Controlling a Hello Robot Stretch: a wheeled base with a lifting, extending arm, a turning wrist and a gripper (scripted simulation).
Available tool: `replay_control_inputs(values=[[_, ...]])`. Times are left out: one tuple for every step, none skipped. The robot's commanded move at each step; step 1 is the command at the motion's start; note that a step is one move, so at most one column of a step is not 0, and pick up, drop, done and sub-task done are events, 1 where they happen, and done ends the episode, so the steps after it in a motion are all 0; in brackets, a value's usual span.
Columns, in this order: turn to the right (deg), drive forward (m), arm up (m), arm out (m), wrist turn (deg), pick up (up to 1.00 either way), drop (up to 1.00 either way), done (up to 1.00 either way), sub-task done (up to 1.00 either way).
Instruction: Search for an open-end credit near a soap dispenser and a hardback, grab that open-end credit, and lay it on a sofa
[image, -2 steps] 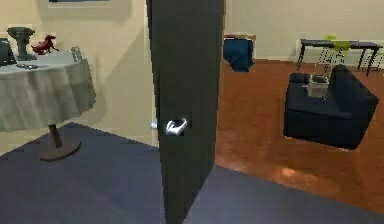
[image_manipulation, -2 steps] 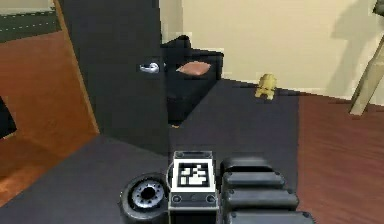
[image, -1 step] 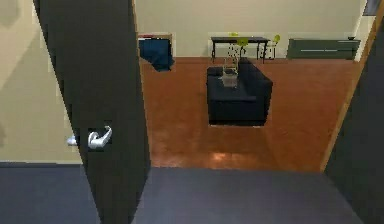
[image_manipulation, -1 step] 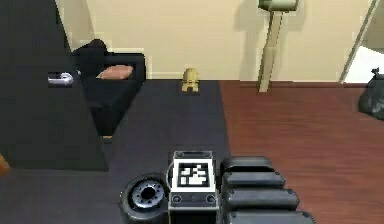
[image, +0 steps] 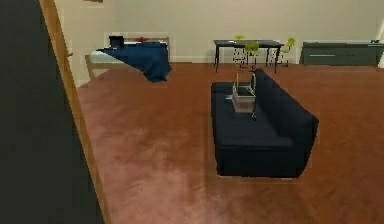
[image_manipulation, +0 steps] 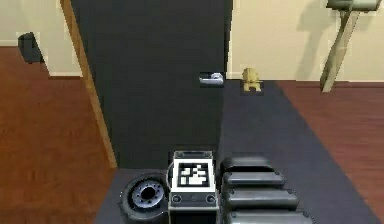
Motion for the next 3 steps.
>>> replay_control_inputs(values=[[-6.0,0.0,0.0,0.0,0.0,0.0,0.0,0.0,0.0],[0.0,0.05,0.0,0.0,0.0,0.0,0.0,0.0,0.0],[-9.0,0.0,0.0,0.0,0.0,0.0,0.0,0.0,0.0]])
